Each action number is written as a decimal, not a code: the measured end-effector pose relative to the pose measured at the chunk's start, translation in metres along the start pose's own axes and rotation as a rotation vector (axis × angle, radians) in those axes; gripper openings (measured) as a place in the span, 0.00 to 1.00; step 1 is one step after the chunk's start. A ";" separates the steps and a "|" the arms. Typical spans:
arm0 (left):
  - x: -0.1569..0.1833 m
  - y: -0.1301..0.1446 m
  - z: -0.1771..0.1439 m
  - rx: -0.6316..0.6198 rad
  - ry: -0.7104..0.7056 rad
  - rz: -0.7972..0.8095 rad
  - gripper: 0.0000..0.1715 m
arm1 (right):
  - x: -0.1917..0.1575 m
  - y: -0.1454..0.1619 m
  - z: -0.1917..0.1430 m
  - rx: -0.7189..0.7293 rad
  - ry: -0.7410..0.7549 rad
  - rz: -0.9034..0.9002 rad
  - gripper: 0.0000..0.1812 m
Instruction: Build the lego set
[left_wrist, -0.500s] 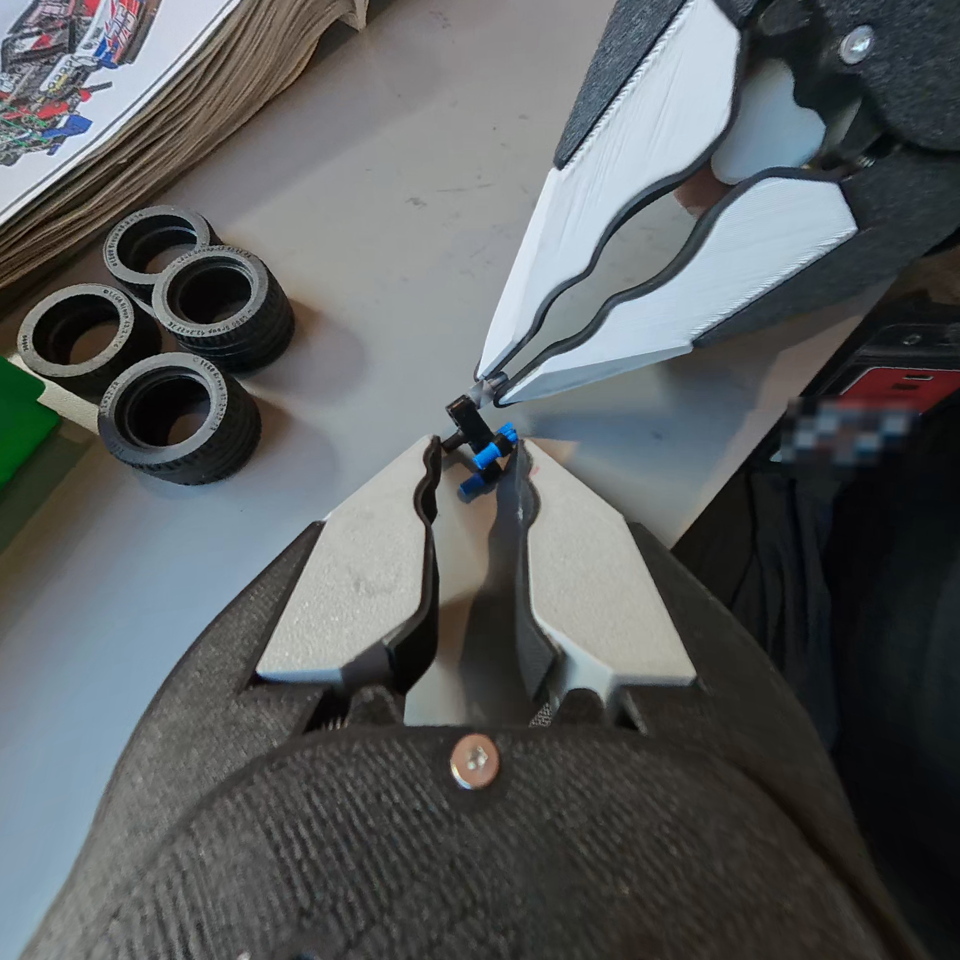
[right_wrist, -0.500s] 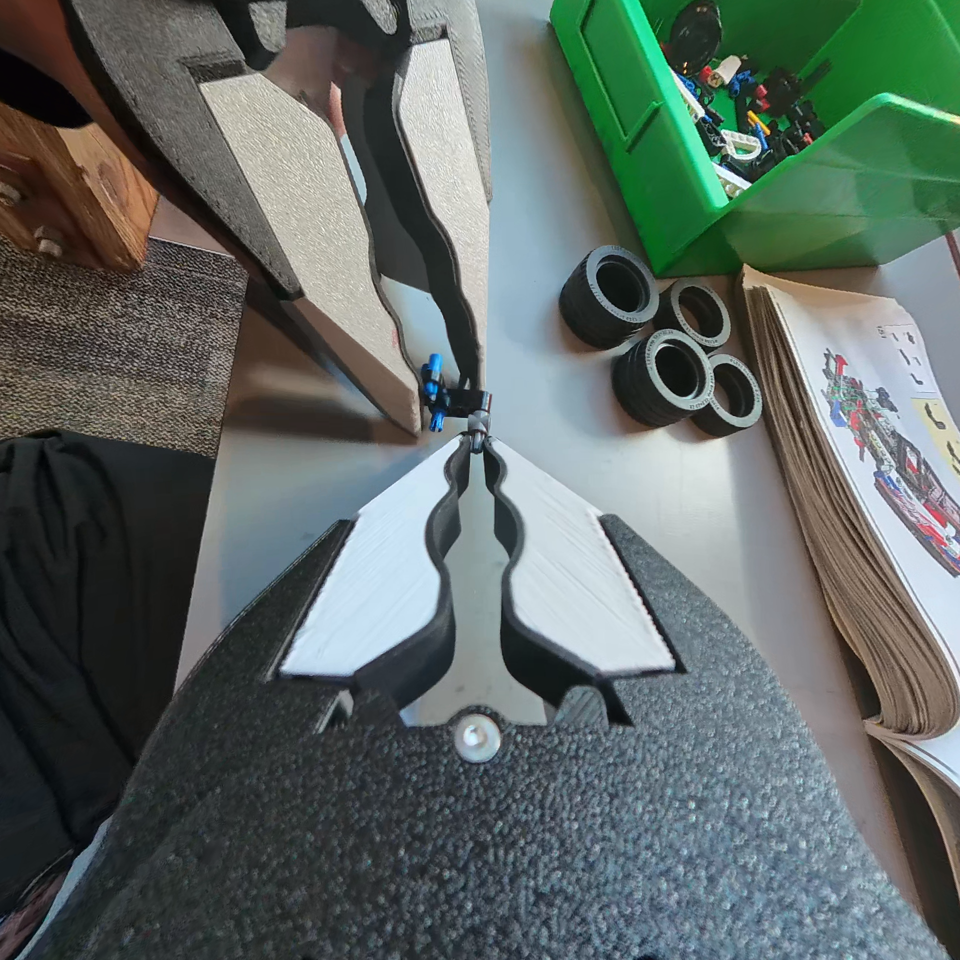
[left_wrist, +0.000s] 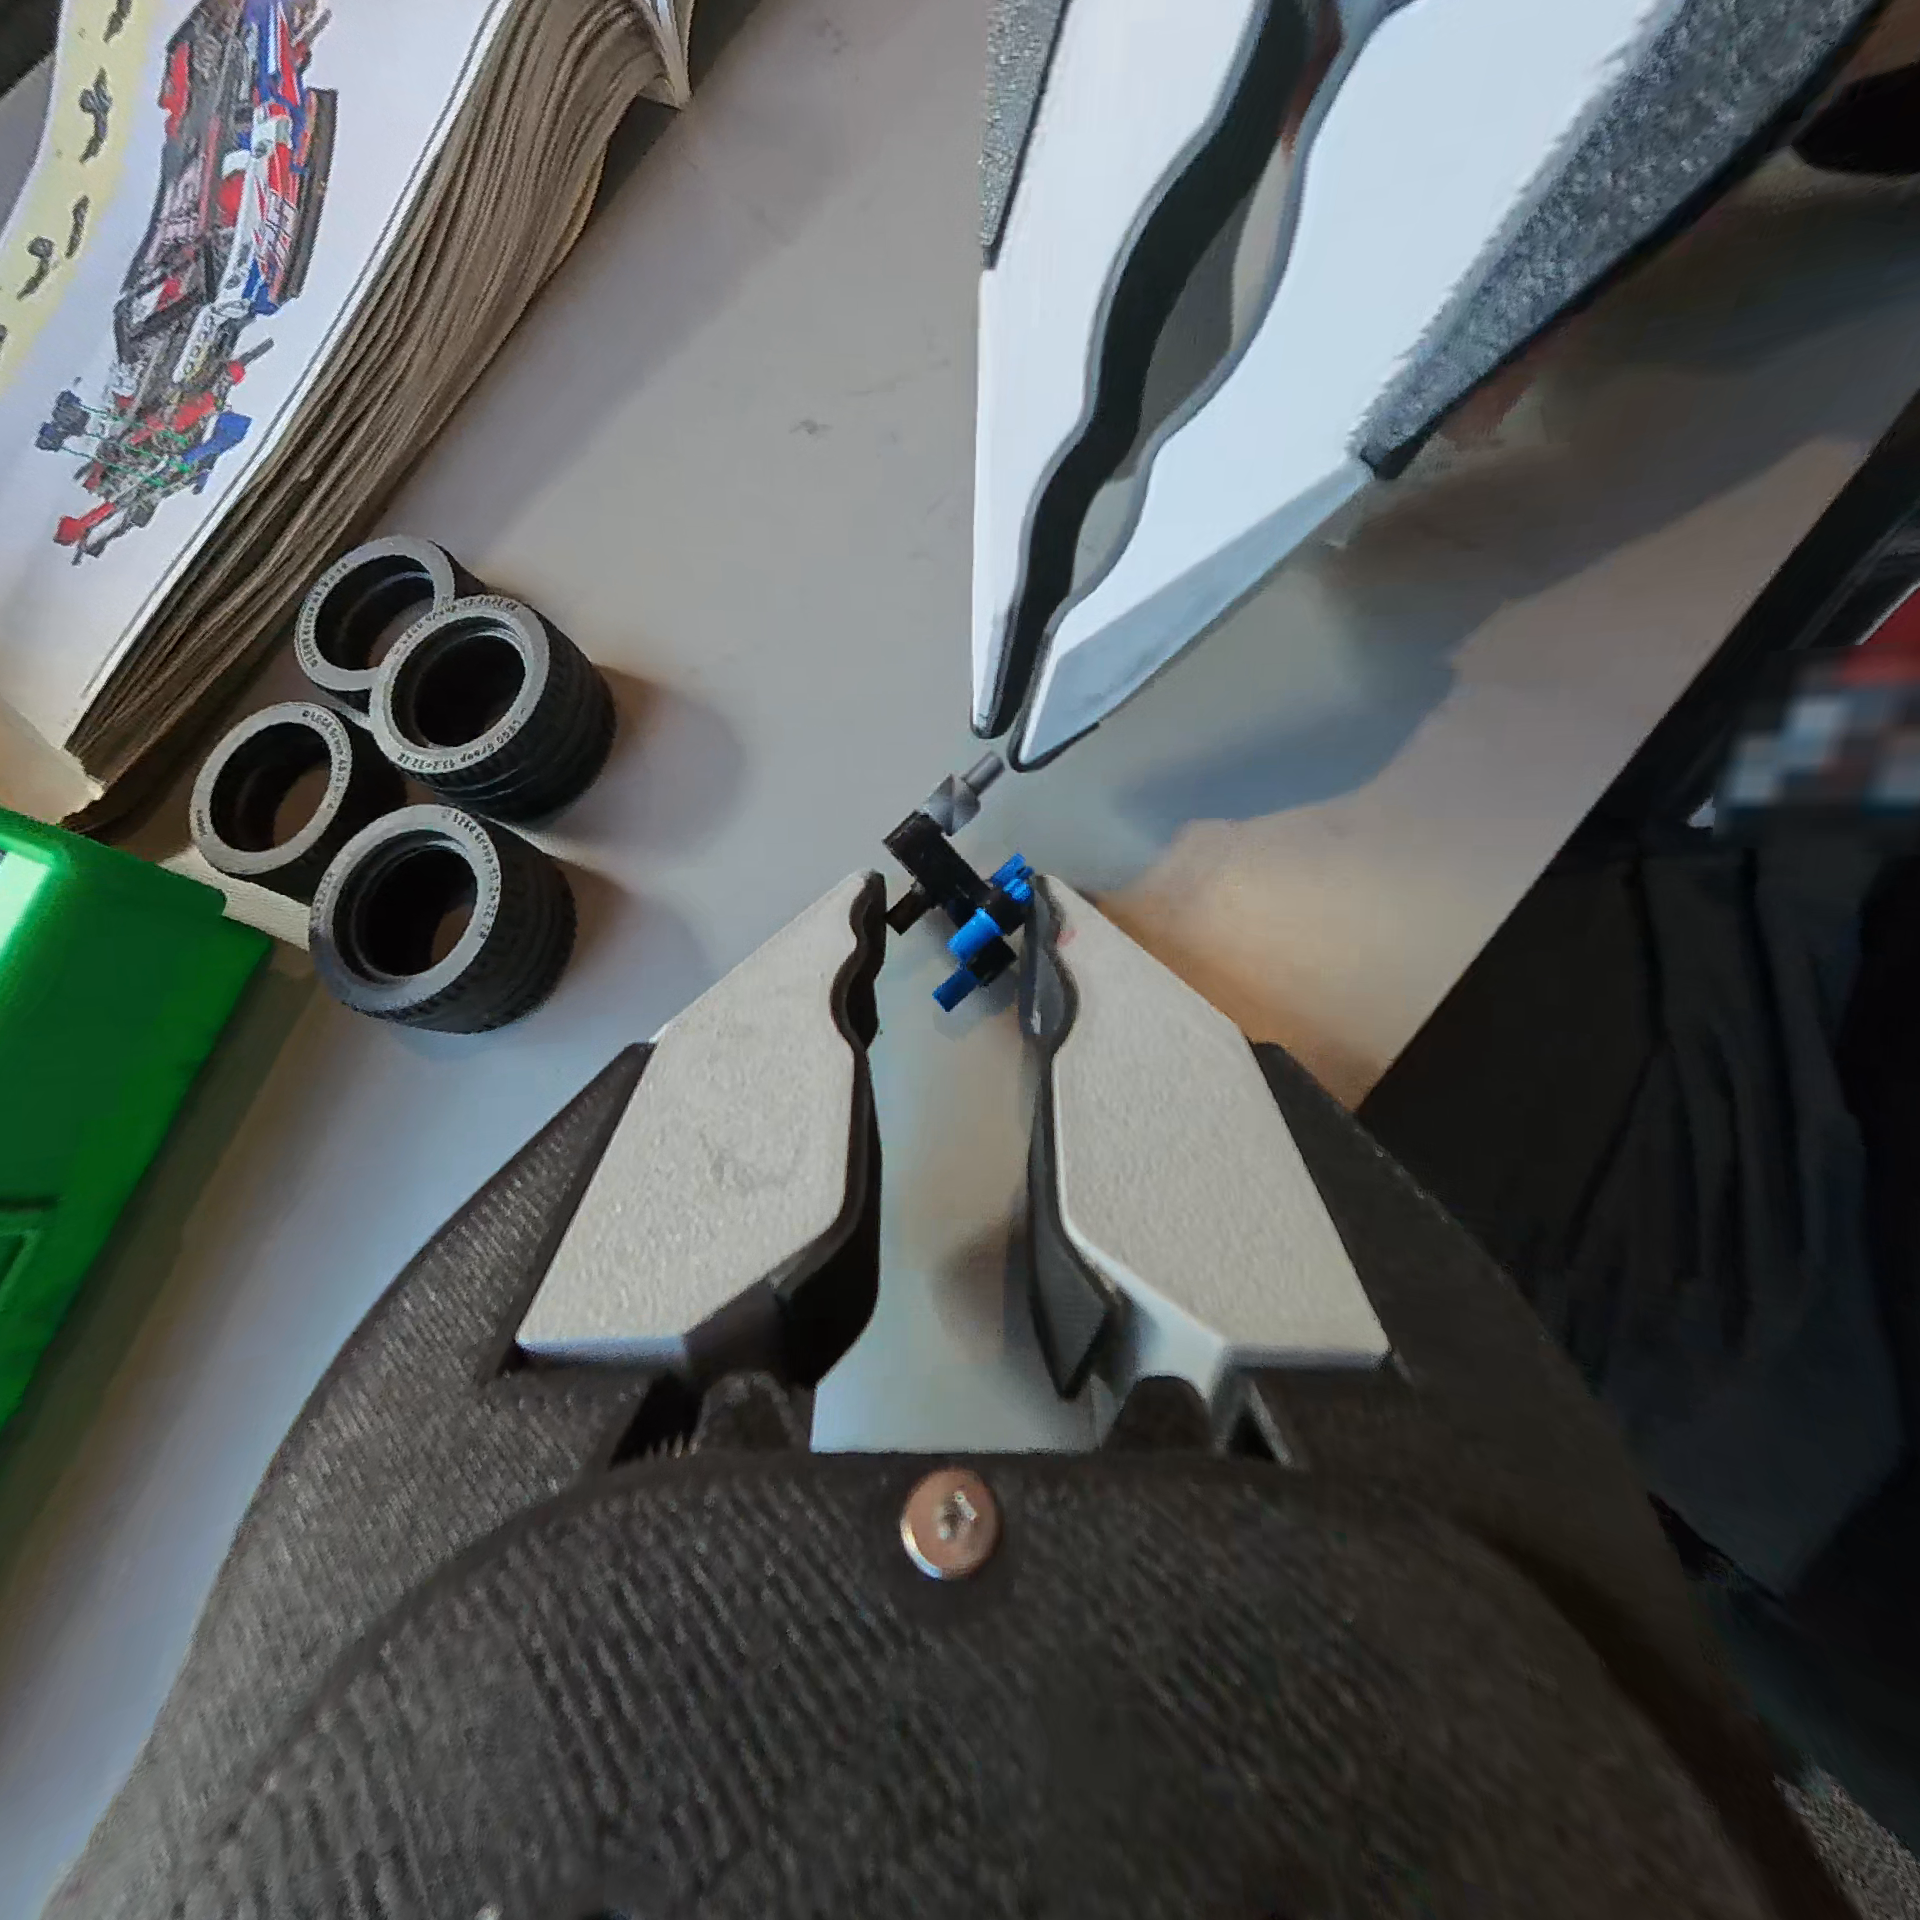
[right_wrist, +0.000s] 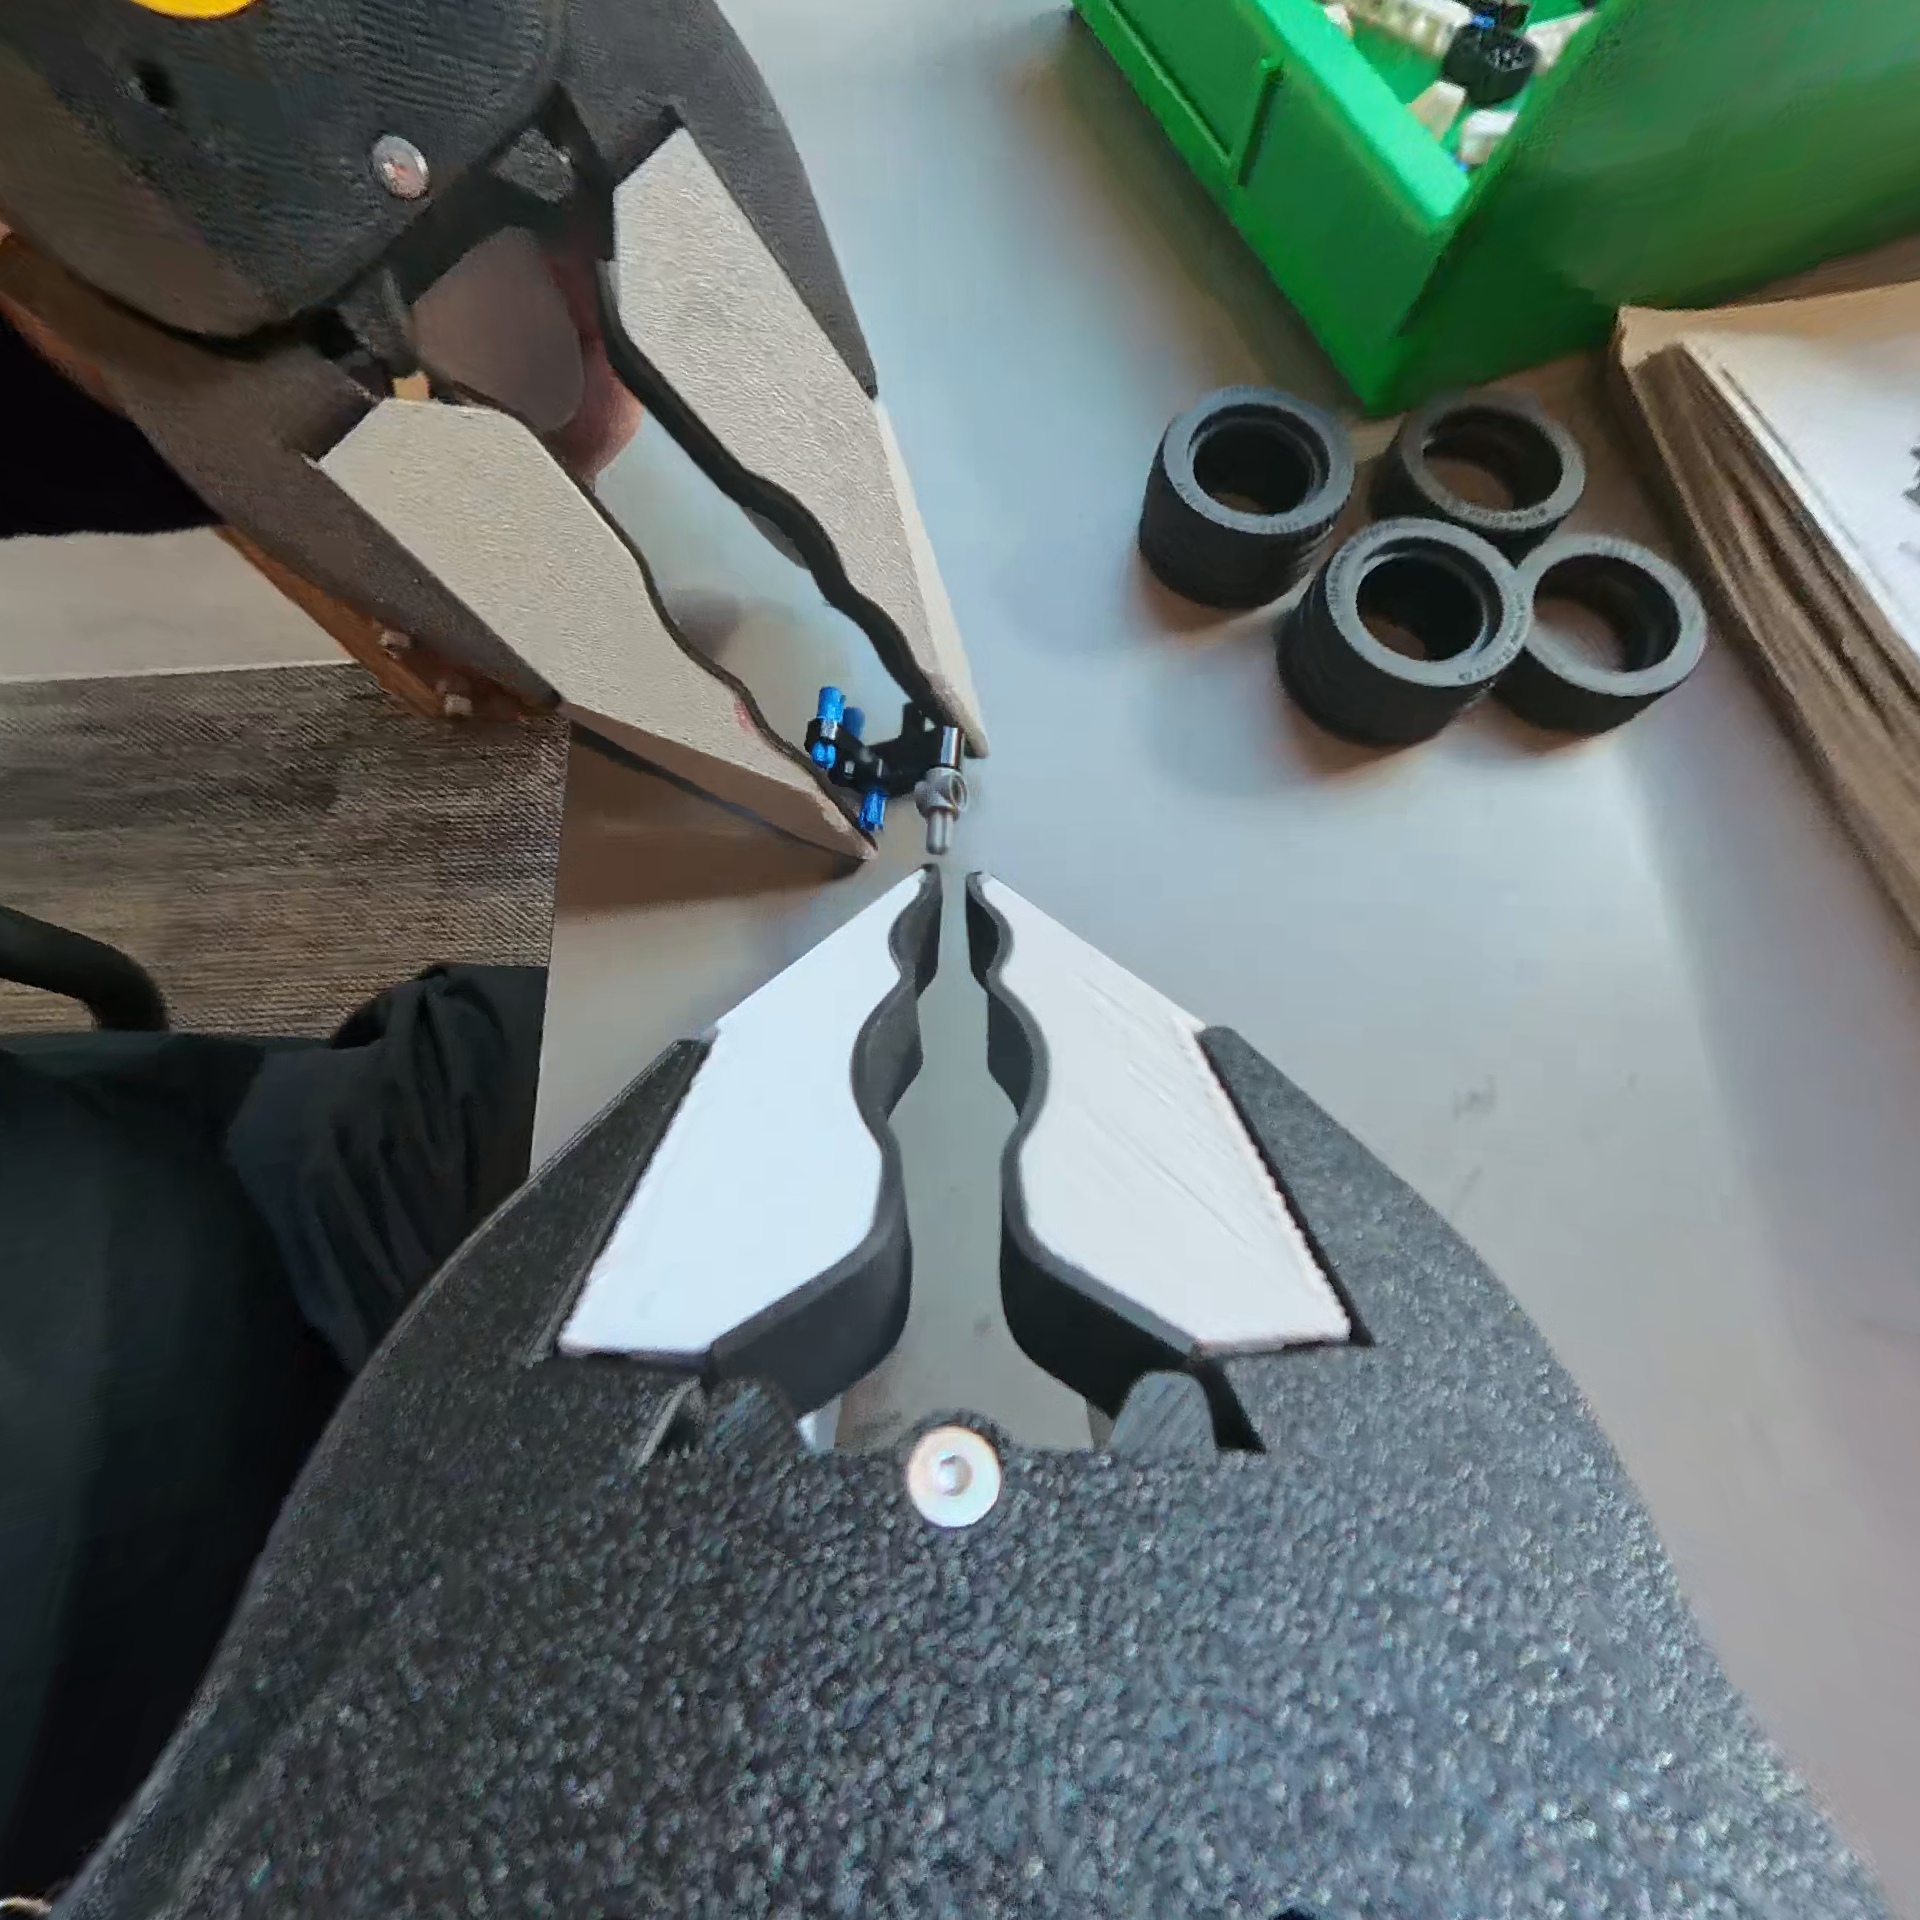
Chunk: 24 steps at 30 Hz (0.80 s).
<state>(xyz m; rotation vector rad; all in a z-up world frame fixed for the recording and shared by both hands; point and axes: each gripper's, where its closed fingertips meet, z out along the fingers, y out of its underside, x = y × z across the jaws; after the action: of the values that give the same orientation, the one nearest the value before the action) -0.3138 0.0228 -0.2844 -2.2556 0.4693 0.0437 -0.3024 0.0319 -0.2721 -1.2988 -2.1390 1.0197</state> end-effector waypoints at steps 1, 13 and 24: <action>0.000 0.000 0.000 -0.010 0.000 0.011 0.15 | 0.001 0.000 0.000 0.000 -0.010 0.022 0.03; 0.000 -0.005 0.005 -0.028 -0.019 0.046 0.15 | 0.003 -0.009 0.010 -0.012 0.075 -0.170 0.05; -0.008 -0.011 0.012 0.011 -0.081 0.000 0.14 | 0.011 -0.012 0.012 -0.014 0.186 -0.350 0.04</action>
<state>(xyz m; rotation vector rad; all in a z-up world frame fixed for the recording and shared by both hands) -0.3160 0.0405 -0.2832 -2.2336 0.4253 0.1316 -0.3225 0.0337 -0.2711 -0.9375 -2.1319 0.7125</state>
